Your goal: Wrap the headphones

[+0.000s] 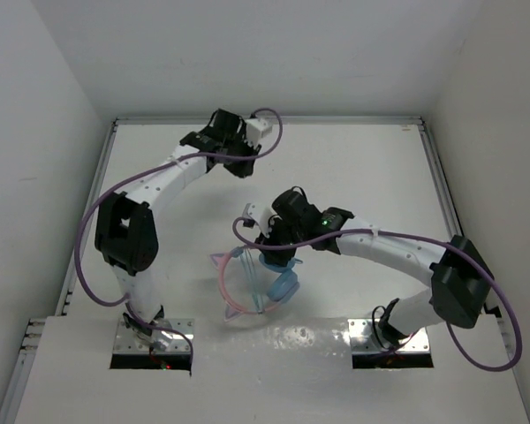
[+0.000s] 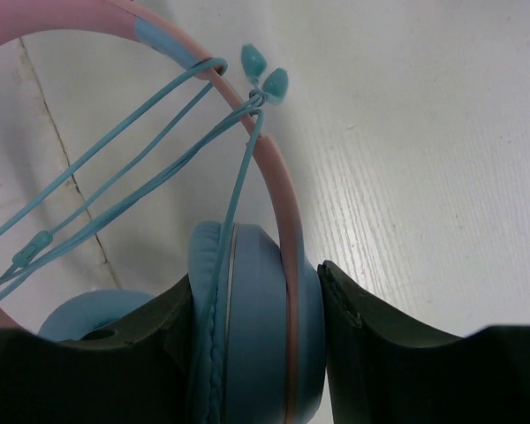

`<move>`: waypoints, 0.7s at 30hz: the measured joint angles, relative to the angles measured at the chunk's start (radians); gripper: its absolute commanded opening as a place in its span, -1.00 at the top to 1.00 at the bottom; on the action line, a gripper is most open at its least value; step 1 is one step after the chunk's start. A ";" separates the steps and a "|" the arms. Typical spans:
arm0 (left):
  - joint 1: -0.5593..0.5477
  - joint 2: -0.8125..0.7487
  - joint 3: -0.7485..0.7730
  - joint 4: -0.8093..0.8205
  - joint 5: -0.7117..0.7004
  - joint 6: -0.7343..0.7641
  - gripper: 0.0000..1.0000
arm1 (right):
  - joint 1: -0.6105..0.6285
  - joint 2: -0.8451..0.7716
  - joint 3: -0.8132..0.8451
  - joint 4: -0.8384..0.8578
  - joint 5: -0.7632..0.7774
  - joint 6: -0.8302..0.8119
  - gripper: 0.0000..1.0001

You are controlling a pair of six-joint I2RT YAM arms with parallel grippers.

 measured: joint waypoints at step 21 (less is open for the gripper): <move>-0.041 -0.098 -0.566 0.242 0.715 0.089 0.53 | 0.000 -0.199 -0.172 0.008 0.076 0.016 1.00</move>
